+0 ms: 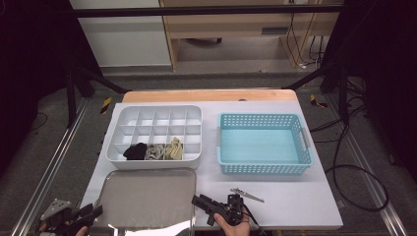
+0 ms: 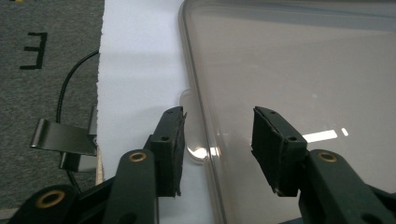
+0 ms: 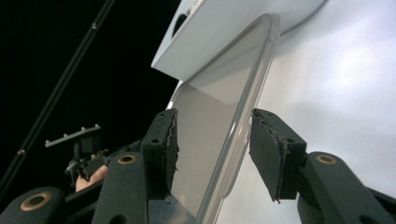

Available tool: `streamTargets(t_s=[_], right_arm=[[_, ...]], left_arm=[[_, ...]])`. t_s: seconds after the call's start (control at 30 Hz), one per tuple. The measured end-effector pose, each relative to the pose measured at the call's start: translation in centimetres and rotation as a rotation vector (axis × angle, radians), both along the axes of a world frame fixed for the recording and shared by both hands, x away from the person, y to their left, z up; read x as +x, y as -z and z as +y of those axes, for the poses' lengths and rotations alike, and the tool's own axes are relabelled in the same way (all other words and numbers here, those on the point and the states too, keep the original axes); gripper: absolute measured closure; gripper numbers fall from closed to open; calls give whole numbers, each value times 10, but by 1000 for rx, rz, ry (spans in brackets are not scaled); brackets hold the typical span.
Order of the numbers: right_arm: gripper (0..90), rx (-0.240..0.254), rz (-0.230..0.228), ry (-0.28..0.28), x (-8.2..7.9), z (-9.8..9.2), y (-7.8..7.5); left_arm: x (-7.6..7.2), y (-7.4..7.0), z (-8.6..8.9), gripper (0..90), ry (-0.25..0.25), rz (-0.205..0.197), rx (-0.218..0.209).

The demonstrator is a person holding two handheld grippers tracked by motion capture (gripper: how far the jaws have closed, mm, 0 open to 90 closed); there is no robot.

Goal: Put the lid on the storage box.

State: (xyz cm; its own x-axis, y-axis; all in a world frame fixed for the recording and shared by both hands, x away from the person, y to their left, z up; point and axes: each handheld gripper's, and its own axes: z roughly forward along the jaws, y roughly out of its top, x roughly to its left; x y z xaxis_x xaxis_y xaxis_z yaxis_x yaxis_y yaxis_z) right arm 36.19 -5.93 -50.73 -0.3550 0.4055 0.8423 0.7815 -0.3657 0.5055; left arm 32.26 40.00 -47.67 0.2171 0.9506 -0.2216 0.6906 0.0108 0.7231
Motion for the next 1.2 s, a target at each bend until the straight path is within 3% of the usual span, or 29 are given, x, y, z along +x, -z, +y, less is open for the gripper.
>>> streamTargets(t_s=[0.13, 0.2, 0.27, 0.43, 0.47, 0.6, 0.7, 0.87, 1.0, 1.1, 1.2], right_arm=[[538, 39, 7, -26, 3, 6, -1], [543, 12, -21, -14, 2, 8, 0], [555, -12, -7, -31, 3, 7, 1], [472, -77, -29, -34, 2, 11, 4], [472, -75, -29, -33, 2, 11, 4], [526, 10, -32, -18, 3, 8, 2], [541, 18, -60, -11, 2, 9, -3], [544, 61, -18, -25, 4, 10, -1], [583, 11, -37, -38, 6, 10, -2], [468, -31, -44, -49, 6, 13, -1], [476, -18, -24, -49, 6, 12, 3]], left_arm=[[0, 0, -1, 513, 6, -6, -2], [0, 1, -1, 511, 7, -9, -1], [1, 1, -1, 510, 4, -11, -7], [1, 1, -2, 514, -2, -8, 5], [0, 1, -2, 520, -4, -8, -1], [0, 1, -2, 518, -7, -10, -9], [0, 2, 0, 515, -8, -13, -21], [1, 1, -1, 506, -10, -12, -21], [1, 1, -2, 509, -9, -12, -12], [1, 1, -2, 507, -12, -11, -11], [1, 2, -2, 508, -16, -12, -17]])
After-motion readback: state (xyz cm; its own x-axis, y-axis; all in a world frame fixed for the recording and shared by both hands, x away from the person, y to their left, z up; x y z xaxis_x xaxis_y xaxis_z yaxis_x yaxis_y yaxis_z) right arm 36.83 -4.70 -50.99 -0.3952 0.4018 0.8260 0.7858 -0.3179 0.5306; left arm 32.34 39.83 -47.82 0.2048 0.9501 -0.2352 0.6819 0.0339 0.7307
